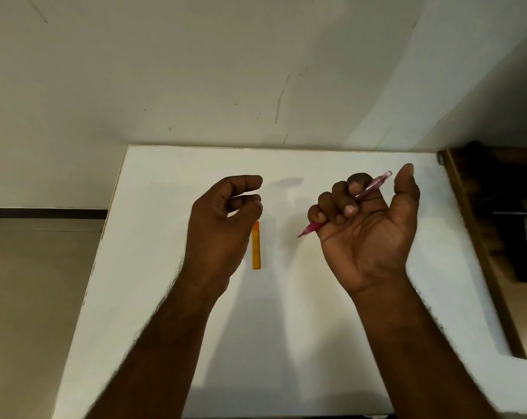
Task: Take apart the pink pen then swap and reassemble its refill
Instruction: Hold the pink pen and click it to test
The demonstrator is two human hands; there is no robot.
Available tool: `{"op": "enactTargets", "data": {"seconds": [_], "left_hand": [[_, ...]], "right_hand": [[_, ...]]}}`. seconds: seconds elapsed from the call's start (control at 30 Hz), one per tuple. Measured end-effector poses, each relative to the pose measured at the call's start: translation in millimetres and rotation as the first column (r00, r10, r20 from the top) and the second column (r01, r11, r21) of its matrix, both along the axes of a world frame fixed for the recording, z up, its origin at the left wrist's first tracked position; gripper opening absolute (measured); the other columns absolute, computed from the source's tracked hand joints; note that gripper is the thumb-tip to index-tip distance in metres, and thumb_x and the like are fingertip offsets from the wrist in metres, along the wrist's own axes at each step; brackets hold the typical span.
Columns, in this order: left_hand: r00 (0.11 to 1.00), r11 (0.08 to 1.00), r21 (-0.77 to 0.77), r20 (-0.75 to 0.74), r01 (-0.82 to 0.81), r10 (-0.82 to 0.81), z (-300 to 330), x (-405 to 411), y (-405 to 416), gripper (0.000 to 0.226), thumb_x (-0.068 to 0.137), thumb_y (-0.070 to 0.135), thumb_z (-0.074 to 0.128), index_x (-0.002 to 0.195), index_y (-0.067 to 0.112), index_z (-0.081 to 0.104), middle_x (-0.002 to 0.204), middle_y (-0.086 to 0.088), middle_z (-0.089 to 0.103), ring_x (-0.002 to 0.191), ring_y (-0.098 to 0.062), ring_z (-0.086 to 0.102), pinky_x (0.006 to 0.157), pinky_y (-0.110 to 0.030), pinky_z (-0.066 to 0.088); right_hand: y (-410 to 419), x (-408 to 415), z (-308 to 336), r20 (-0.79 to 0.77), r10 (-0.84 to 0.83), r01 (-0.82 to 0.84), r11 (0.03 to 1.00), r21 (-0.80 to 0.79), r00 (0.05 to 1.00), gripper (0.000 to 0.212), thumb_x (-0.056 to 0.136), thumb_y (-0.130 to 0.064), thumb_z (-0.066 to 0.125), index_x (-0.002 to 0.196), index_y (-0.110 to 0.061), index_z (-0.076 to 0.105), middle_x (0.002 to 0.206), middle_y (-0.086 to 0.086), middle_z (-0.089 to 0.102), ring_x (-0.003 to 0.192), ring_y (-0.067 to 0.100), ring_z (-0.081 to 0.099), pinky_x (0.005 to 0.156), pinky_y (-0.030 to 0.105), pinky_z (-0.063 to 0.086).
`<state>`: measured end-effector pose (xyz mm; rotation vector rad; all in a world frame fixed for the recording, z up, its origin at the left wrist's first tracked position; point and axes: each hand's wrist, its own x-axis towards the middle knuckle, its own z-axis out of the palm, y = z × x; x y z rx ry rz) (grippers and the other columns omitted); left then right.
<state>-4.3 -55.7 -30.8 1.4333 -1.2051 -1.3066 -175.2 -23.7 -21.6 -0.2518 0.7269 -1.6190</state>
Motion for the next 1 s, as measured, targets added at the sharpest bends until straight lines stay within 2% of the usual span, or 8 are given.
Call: {"op": "enactTargets", "data": {"seconds": [0.17,0.33,0.5,0.63,0.7,0.83,1.0], "left_hand": [[1.0,1.0,-0.016,0.017,0.01,-0.01,-0.9,-1.1,0.3,0.031,0.091,0.002,0.061,0.112,0.021,0.074,0.11,0.005,0.076,0.093,-0.004,0.071,0.07,-0.008,0.05],[1.0,1.0,-0.013,0.025,0.006,-0.005,-1.2,-1.2,1.0,0.03,0.091,0.004,0.062,0.111,0.023,0.074,0.108,0.007,0.077,0.088,0.001,0.071,0.067,-0.007,0.049],[1.0,1.0,-0.002,0.023,0.021,-0.021,-2.2,-1.4,0.5,0.029,0.09,0.006,0.063,0.11,0.024,0.074,0.11,0.011,0.076,0.097,-0.009,0.072,0.077,-0.016,0.052],[0.999,1.0,0.0,0.02,0.027,-0.027,-3.4,-0.6,0.1,0.028,0.09,0.007,0.064,0.109,0.025,0.074,0.11,0.013,0.076,0.097,-0.012,0.073,0.077,-0.015,0.052],[0.999,1.0,-0.005,0.02,0.028,-0.028,-3.8,-0.3,0.0,0.028,0.09,0.006,0.065,0.108,0.025,0.074,0.11,0.014,0.076,0.096,-0.012,0.073,0.077,-0.015,0.052],[0.999,1.0,-0.004,0.011,0.03,-0.03,-3.7,-0.2,-0.3,0.029,0.089,0.004,0.064,0.108,0.023,0.074,0.112,0.012,0.076,0.099,-0.015,0.073,0.084,-0.025,0.054],[0.999,0.999,-0.005,0.016,0.033,-0.033,-4.9,0.1,-0.3,0.028,0.089,0.005,0.064,0.107,0.023,0.075,0.109,0.011,0.077,0.097,-0.015,0.073,0.085,-0.027,0.056]], "right_hand": [[-0.3,-0.5,-0.3,-0.017,-0.016,0.016,1.0,0.001,1.0,0.051,0.1,-0.047,0.035,0.064,-0.014,0.05,0.052,-0.002,0.037,0.054,0.017,0.025,0.058,0.033,0.034],[-0.4,-0.9,-0.3,0.023,-0.001,0.001,1.0,0.004,1.0,0.057,0.1,-0.057,0.034,0.068,-0.014,0.052,0.054,-0.002,0.038,0.056,0.016,0.025,0.059,0.033,0.033],[-0.3,-3.0,-2.3,0.022,-0.04,0.039,0.999,0.017,0.999,0.048,0.099,-0.048,0.038,0.066,-0.014,0.046,0.053,-0.002,0.035,0.055,0.017,0.023,0.058,0.032,0.032],[-0.3,-4.7,-3.9,0.032,-0.044,0.043,0.999,0.027,0.999,0.055,0.1,-0.056,0.037,0.067,-0.015,0.05,0.054,-0.002,0.036,0.055,0.016,0.025,0.058,0.031,0.032],[-0.1,-5.8,-4.5,0.035,-0.046,0.045,0.999,0.029,0.998,0.053,0.1,-0.054,0.037,0.067,-0.015,0.048,0.054,-0.002,0.035,0.055,0.017,0.024,0.058,0.032,0.033],[-0.8,-6.2,-4.2,0.016,-0.056,0.055,0.998,0.026,0.998,0.048,0.099,-0.05,0.039,0.066,-0.015,0.046,0.053,-0.002,0.035,0.054,0.017,0.024,0.058,0.032,0.032],[-0.1,-5.2,-3.0,0.027,-0.053,0.053,0.998,0.015,0.998,0.054,0.1,-0.056,0.036,0.067,-0.014,0.05,0.054,-0.002,0.036,0.056,0.016,0.024,0.059,0.031,0.032]]}}
